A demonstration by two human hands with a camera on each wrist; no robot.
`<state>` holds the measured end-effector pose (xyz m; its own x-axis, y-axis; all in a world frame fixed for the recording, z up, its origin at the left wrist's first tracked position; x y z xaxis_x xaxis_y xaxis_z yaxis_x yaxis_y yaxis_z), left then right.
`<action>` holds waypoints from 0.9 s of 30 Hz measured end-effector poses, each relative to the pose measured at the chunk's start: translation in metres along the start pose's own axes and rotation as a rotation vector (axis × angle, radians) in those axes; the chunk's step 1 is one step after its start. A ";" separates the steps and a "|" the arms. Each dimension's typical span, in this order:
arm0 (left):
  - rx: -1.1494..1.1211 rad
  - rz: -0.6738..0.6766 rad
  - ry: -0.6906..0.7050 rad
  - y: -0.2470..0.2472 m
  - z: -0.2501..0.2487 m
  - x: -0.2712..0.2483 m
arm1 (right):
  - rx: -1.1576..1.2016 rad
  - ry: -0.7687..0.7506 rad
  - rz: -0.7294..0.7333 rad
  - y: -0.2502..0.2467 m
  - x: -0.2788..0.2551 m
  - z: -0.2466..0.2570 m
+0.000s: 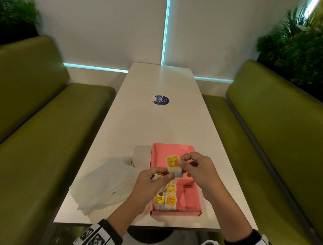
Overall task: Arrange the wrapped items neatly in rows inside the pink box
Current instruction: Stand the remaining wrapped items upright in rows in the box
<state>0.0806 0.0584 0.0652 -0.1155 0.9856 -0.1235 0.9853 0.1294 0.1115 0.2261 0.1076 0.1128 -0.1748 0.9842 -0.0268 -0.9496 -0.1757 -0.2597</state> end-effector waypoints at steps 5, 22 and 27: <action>-0.054 0.074 0.005 -0.003 -0.002 0.001 | 0.001 -0.008 0.064 -0.001 -0.003 0.002; 0.431 0.035 0.076 -0.005 0.023 0.014 | -0.546 -0.048 0.242 -0.001 0.011 -0.016; 0.713 -0.124 0.027 -0.025 0.037 0.015 | -0.688 0.056 0.108 -0.009 0.024 -0.046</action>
<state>0.0591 0.0661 0.0242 -0.2260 0.9718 -0.0676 0.8062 0.1477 -0.5729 0.2427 0.1333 0.0703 -0.2275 0.9647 -0.1322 -0.5437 -0.2385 -0.8047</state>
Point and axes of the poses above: each hand's wrist, its own x-axis towards the middle knuckle, its own y-axis out of the palm, z = x × y, the point moved 3 cm from there along x, towards the middle knuckle
